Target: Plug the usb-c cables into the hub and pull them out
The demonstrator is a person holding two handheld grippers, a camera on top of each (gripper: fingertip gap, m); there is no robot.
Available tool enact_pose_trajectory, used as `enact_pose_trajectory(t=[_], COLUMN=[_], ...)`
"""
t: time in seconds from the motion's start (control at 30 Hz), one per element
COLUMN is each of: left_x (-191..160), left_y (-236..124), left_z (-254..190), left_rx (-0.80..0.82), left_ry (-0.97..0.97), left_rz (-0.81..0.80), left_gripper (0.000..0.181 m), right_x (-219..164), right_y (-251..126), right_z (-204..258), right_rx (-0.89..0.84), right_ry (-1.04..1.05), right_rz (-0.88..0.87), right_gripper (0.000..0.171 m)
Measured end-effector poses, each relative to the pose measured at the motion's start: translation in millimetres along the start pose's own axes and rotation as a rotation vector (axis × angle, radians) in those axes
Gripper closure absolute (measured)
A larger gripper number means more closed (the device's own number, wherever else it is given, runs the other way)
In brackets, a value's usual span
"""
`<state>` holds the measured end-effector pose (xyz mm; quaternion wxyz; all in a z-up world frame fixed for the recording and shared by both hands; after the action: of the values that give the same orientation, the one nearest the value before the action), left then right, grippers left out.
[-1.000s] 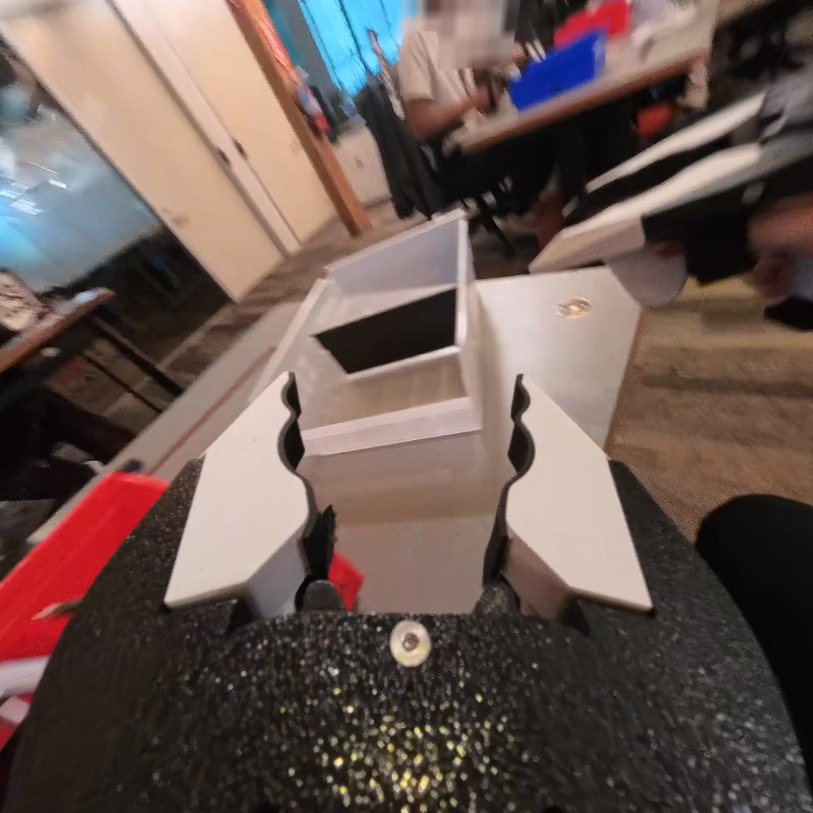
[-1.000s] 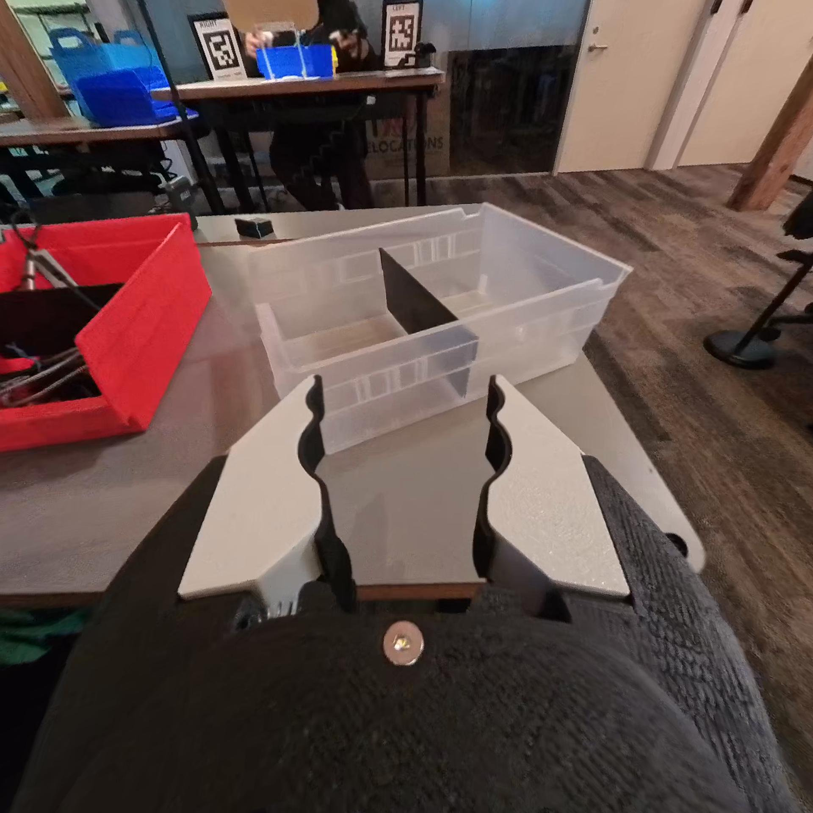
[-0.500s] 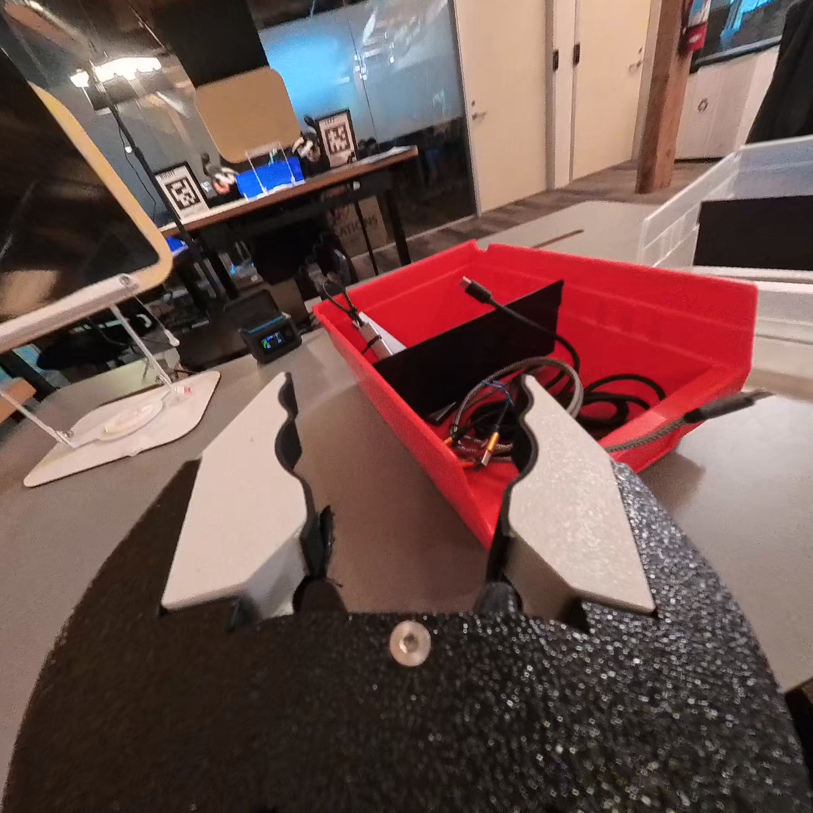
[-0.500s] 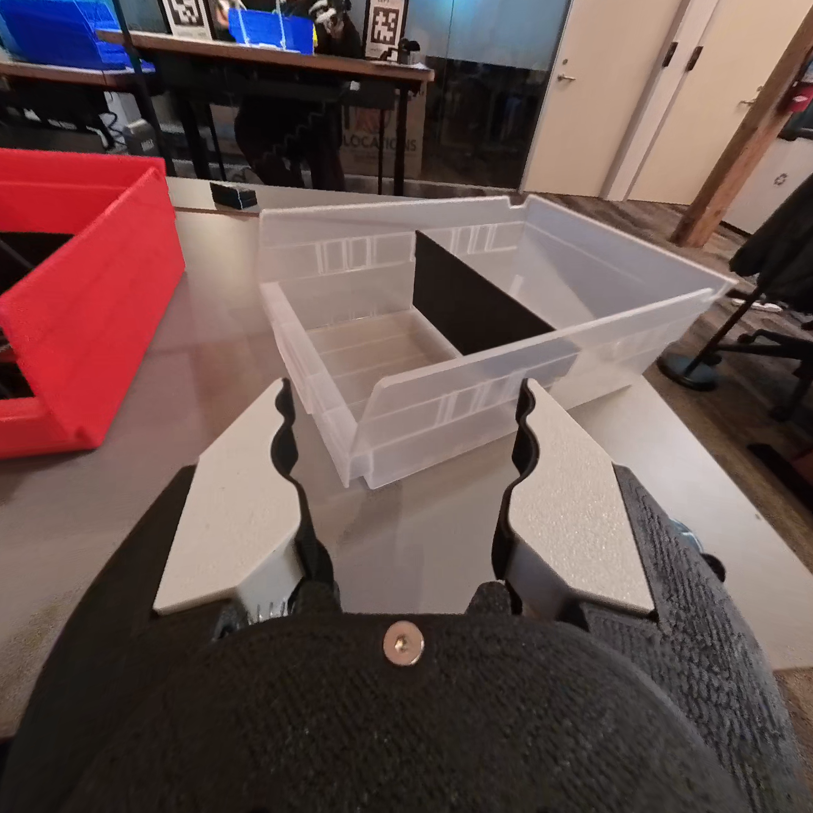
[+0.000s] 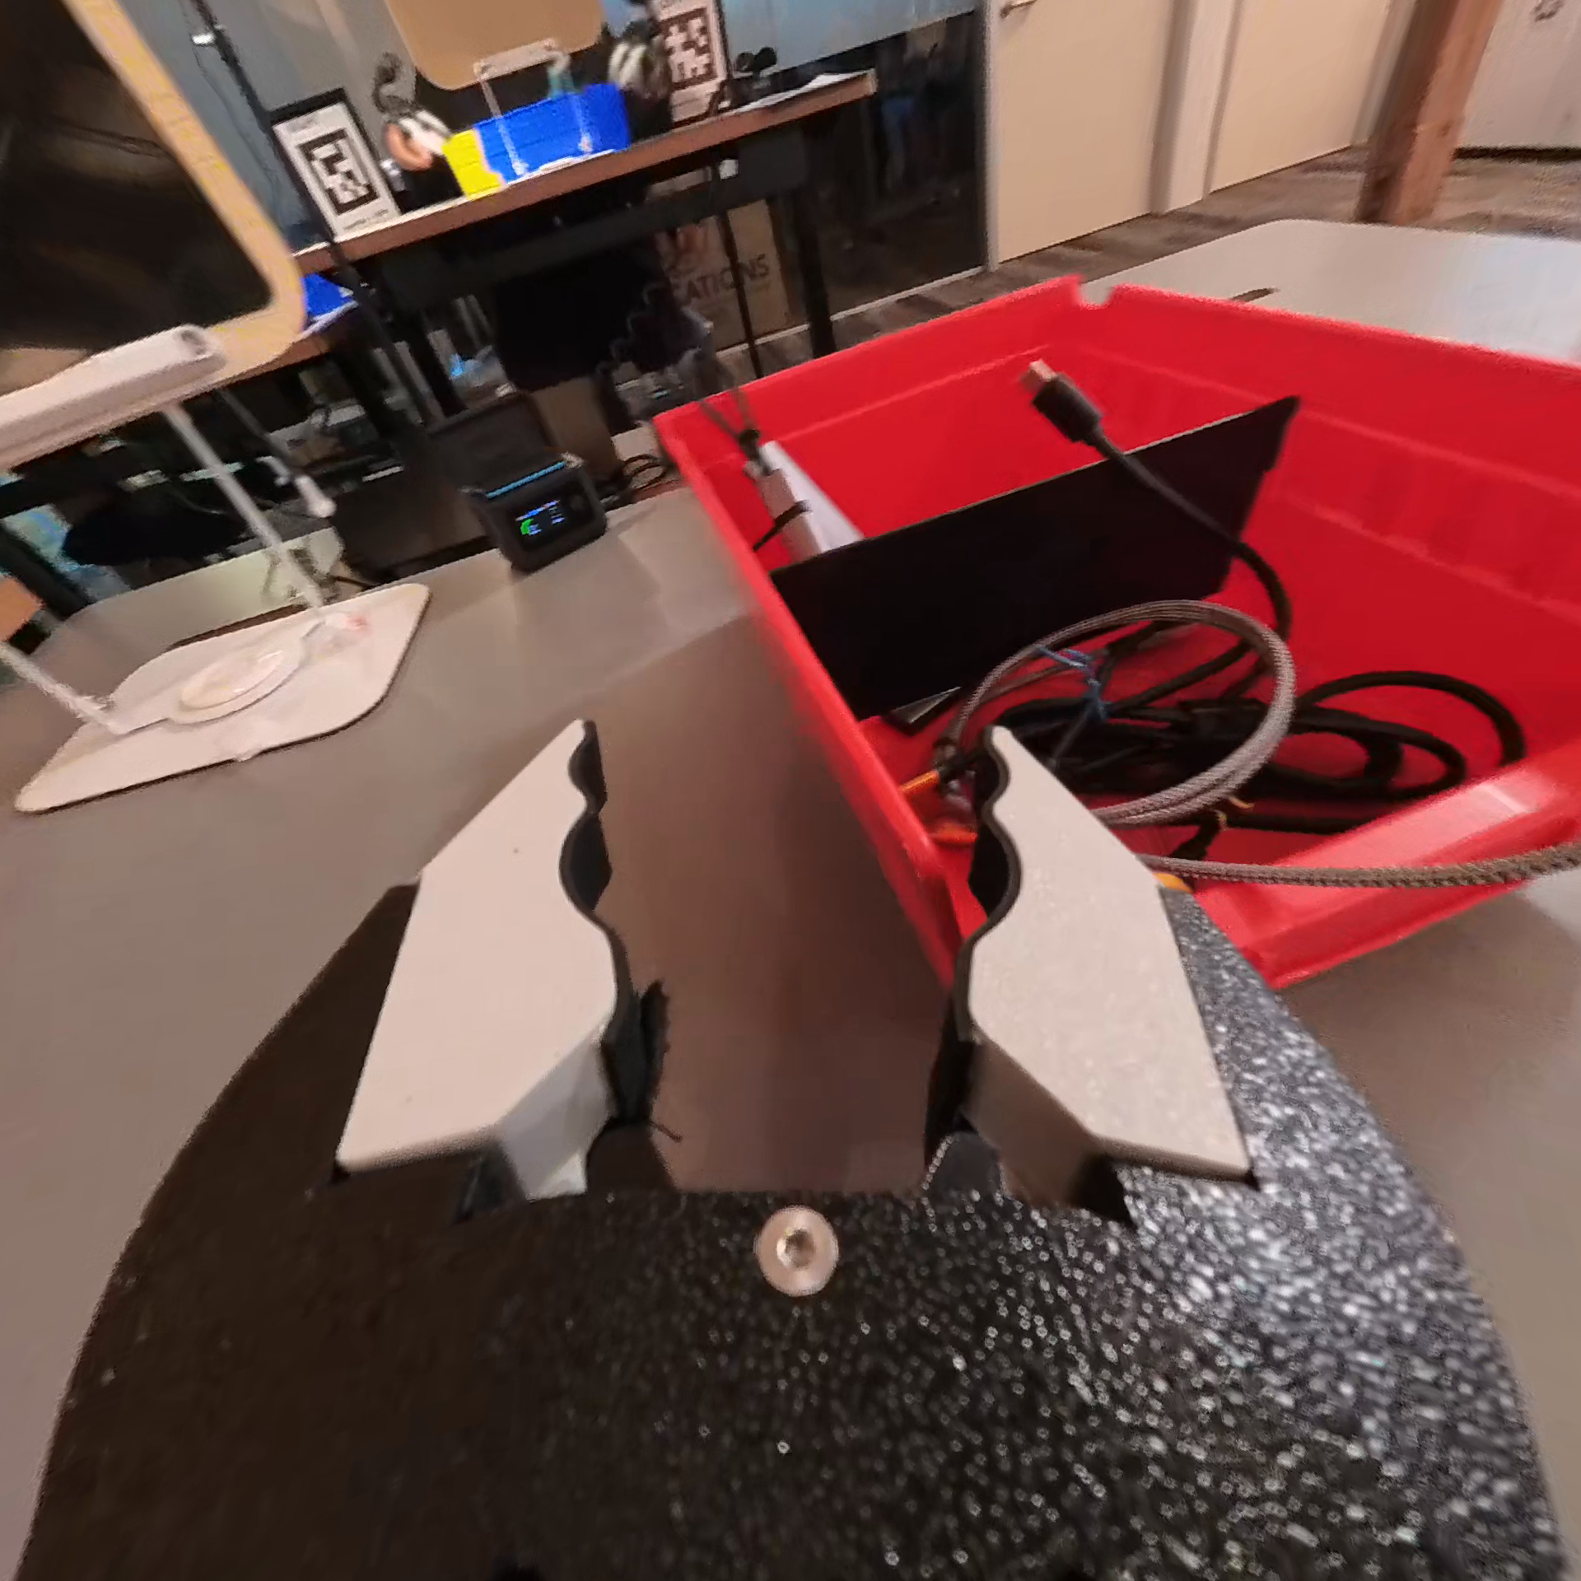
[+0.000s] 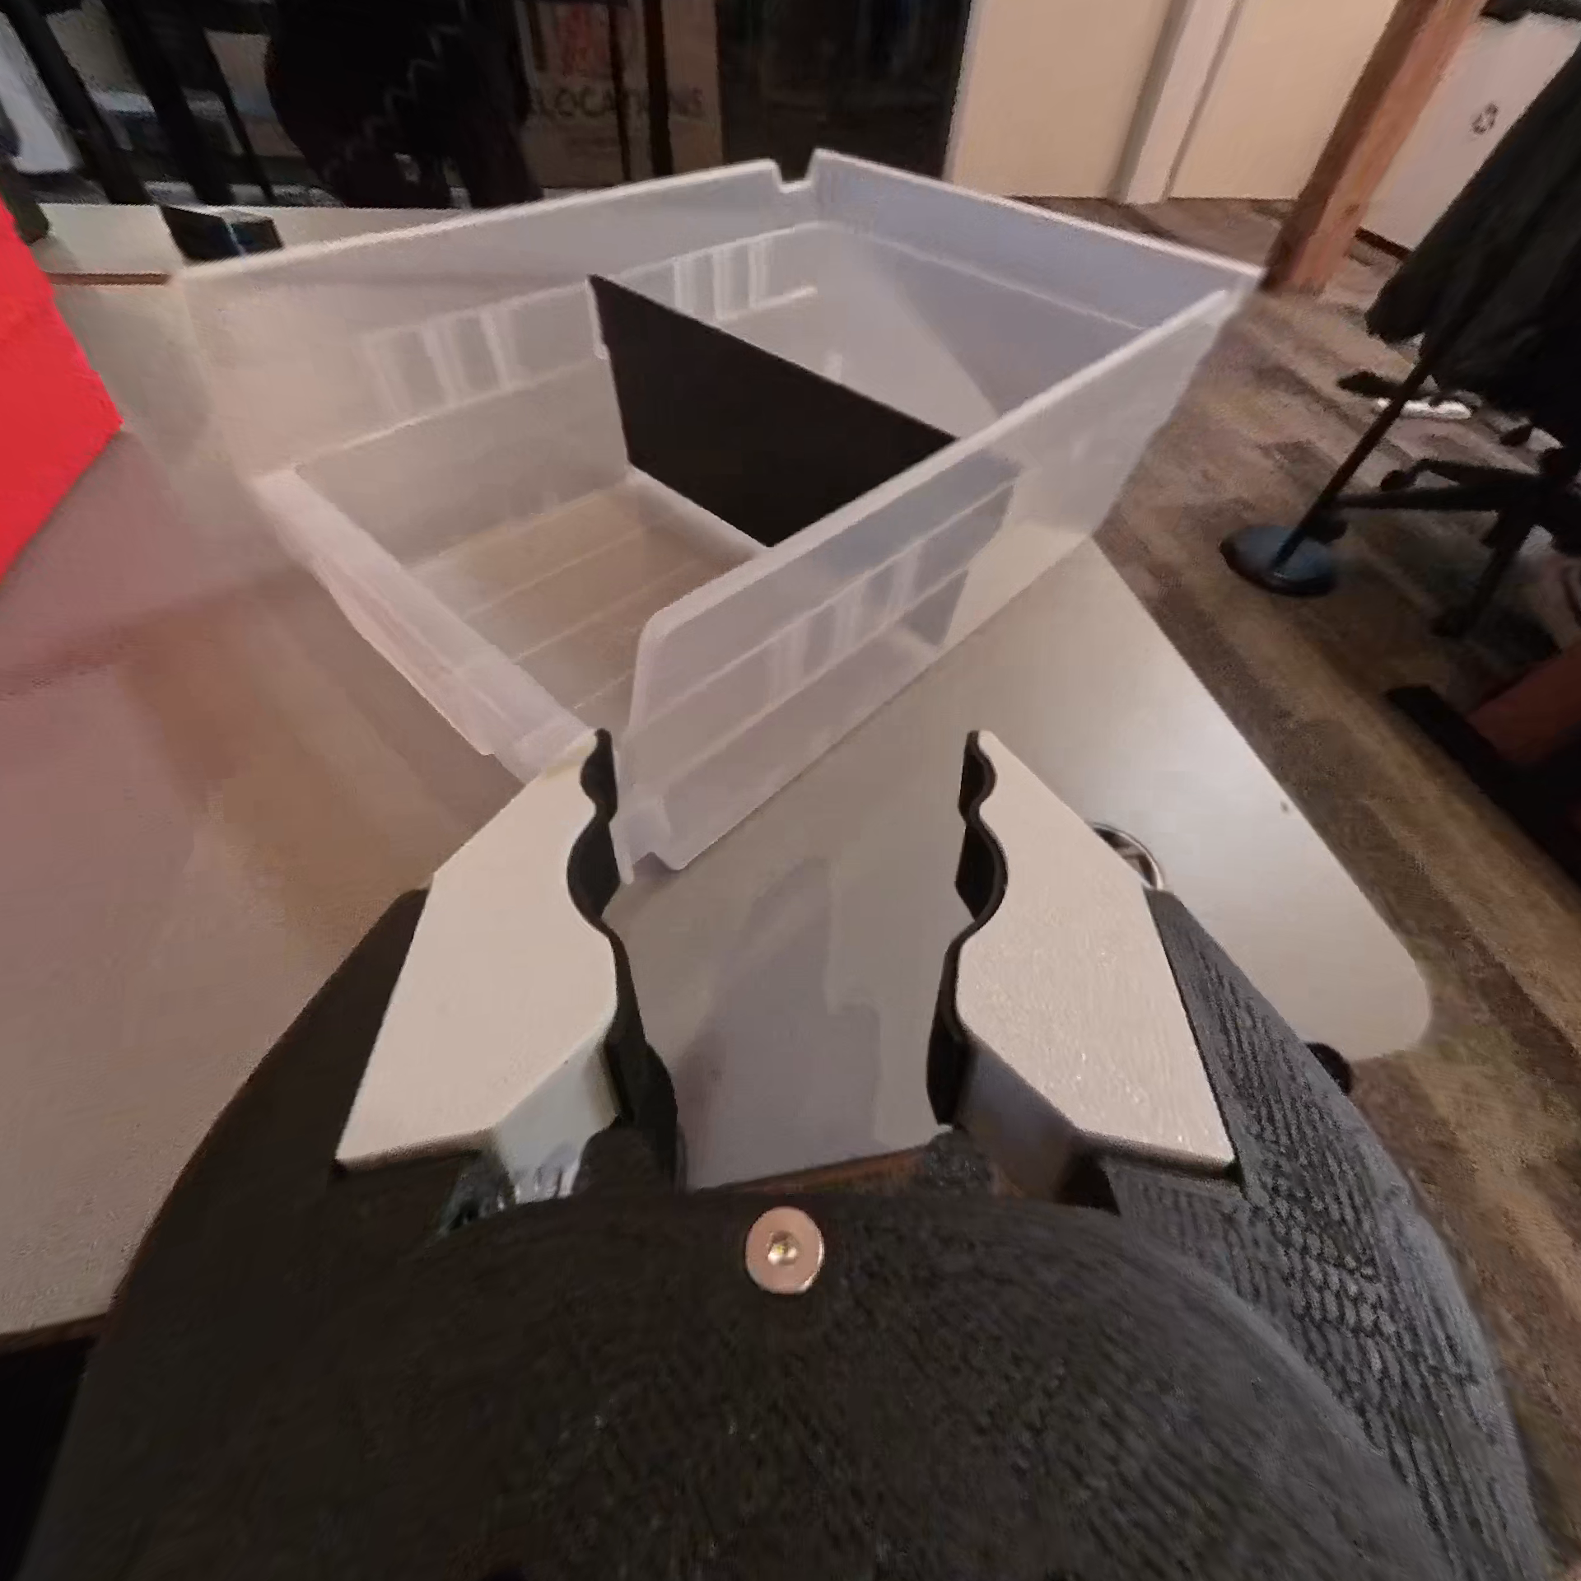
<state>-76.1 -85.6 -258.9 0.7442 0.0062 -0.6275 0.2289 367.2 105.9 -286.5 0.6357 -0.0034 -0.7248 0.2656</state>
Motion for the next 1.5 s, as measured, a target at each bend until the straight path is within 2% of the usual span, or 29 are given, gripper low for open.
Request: enact_pose_trajectory(t=[0.17,0.33,0.37,0.4,0.43,0.47,0.57,0.73,0.87,1.07,1.23,1.4,1.5], left_x=[-12,-20,-19,-19,-20,-20,-20,-31,-43,-61,-82,-94,-99], left_y=[3,18,19,20,22,22,20,4,-16,-42,-60,-70,-70], left_z=[35,32,29,26,27,29,35,60,93,157,210,257,274], left_rx=[0.074,-0.08,-0.112,-0.151,-0.134,-0.12,-0.123,-0.071,-0.009,0.072,0.123,0.191,0.162], left_ry=[-0.032,-0.046,-0.05,-0.035,-0.026,-0.009,-0.035,-0.056,-0.092,-0.163,-0.291,-0.315,-0.35], left_rz=[0.044,0.115,0.114,0.121,0.131,0.135,0.138,0.14,0.154,0.184,0.183,0.2,0.211], left_gripper=[0.113,0.14,0.157,0.16,0.163,0.165,0.174,0.177,0.178,0.178,0.179,0.179,0.179], right_x=[-3,6,6,7,9,10,13,17,18,24,33,39,59], right_y=[-11,-6,-4,-1,0,2,8,14,14,23,38,46,39], right_z=[-43,-44,-43,-41,-37,-35,-30,-19,-16,0,15,16,15], right_rx=[-0.05,-0.046,-0.053,-0.052,-0.042,-0.04,-0.027,0.145,0.29,0.399,0.345,0.326,0.373], right_ry=[0.1,0.042,0.013,-0.009,-0.028,-0.044,-0.131,-0.213,-0.254,-0.342,-0.353,-0.265,-0.169], right_rz=[-0.009,-0.037,-0.032,-0.033,-0.037,-0.037,-0.017,-0.032,-0.024,-0.015,0.022,0.105,0.061], right_gripper=[0.118,0.126,0.129,0.136,0.15,0.157,0.157,0.156,0.16,0.165,0.166,0.166,0.15])
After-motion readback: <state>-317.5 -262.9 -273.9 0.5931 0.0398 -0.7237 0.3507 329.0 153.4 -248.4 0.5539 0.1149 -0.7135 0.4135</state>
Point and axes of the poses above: each gripper's, where its closed fingertips meet, y out along the fingers, x out of its top, z = x × y across the jaws, the point moved 6 cm from there along -y, back along the fingers, and after that the axes turned 3 degrees about z, right-handed, at the moved point
